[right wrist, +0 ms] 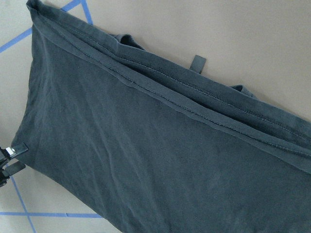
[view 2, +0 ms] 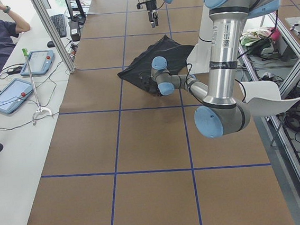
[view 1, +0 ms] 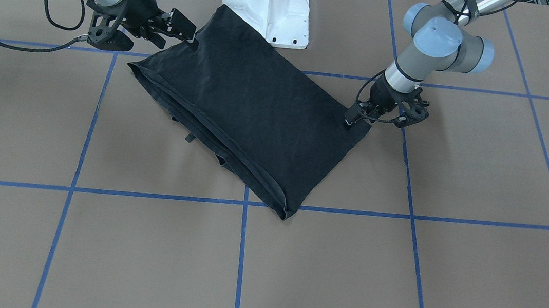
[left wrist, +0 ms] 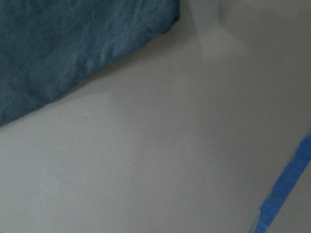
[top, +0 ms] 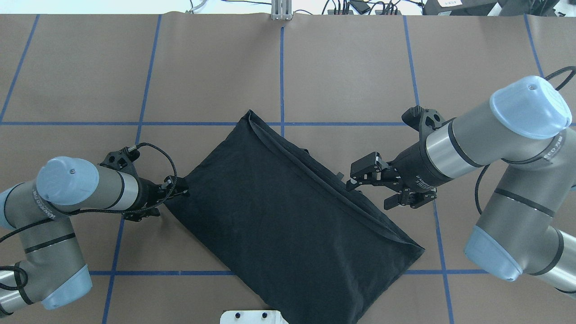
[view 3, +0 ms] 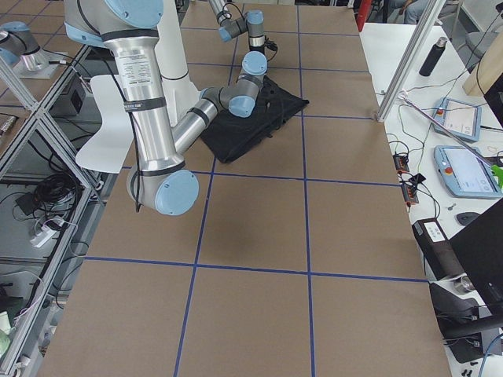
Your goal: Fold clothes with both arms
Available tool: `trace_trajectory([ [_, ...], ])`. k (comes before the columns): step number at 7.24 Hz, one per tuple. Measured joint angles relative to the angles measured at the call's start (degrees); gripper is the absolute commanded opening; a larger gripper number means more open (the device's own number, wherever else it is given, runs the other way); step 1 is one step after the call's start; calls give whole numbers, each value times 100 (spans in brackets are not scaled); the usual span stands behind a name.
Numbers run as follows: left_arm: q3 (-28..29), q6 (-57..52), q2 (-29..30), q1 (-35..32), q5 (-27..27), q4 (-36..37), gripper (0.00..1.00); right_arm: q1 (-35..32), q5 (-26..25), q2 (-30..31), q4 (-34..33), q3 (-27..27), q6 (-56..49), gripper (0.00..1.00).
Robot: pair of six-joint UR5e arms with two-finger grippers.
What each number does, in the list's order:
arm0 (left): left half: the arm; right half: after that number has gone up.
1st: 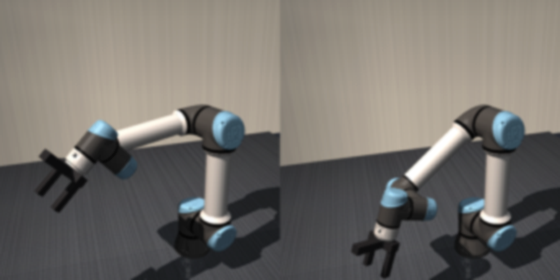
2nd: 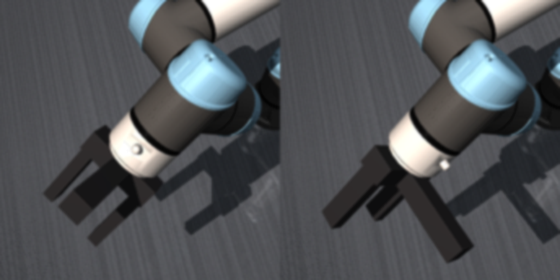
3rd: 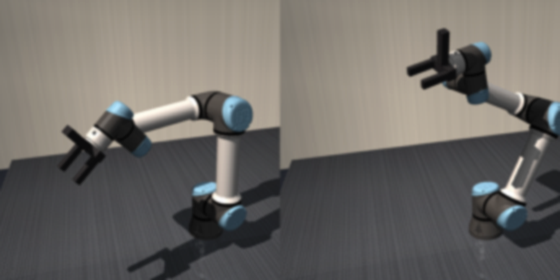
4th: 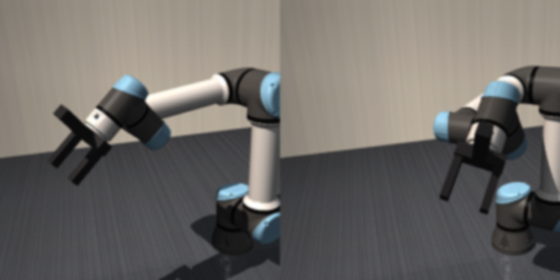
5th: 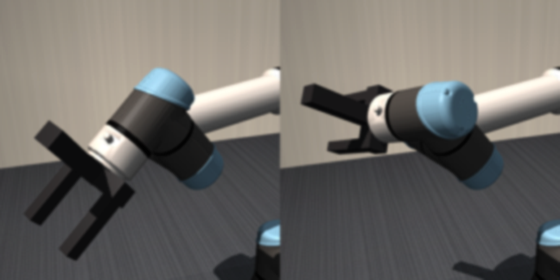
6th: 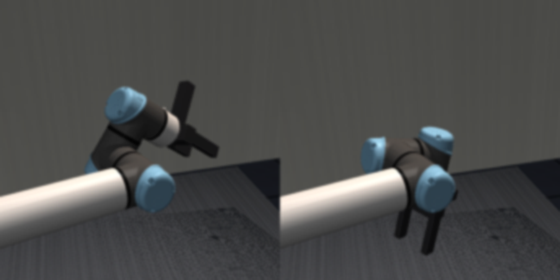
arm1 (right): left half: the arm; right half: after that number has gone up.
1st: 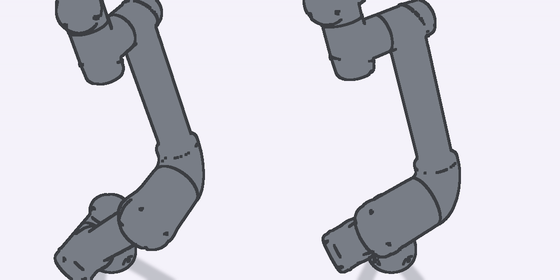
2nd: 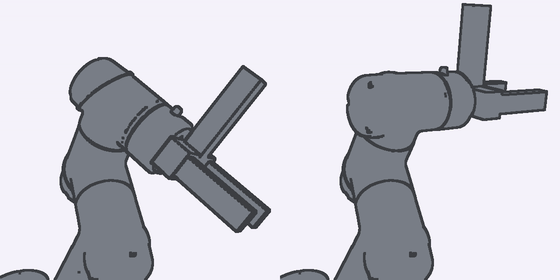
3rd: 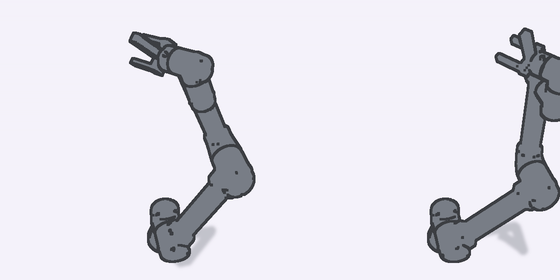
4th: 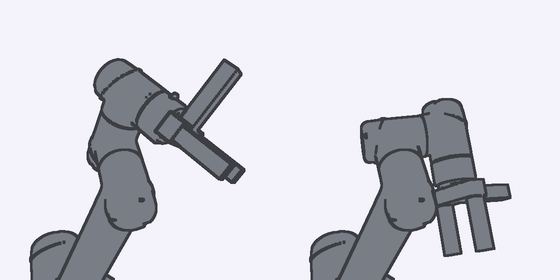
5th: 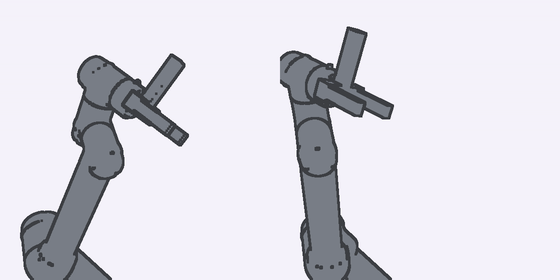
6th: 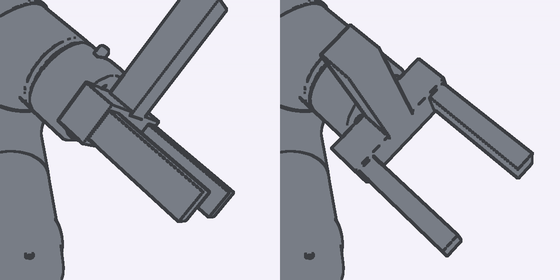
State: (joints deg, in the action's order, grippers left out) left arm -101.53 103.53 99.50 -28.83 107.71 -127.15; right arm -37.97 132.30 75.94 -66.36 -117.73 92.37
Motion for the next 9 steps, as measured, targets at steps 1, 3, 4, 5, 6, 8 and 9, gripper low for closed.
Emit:
trace_trajectory([
  [1,27,20,12,0,1,-2,27,0,3,0,0,1,0,100],
  [3,5,64,38,1,-6,-3,0,-4,6,9,0,-6,0,100],
  [4,-28,73,48,0,-1,-1,0,-5,6,13,0,-10,0,100],
  [5,-60,82,55,-19,22,3,0,-3,6,12,0,-12,0,100],
  [6,-109,86,63,-82,42,13,0,-1,7,6,2,-13,0,100],
  [8,-102,77,157,-352,32,45,0,-25,-1,1,19,-19,-11,100],
  [9,73,64,349,-556,24,53,0,-77,-5,0,24,-29,-15,100],
])
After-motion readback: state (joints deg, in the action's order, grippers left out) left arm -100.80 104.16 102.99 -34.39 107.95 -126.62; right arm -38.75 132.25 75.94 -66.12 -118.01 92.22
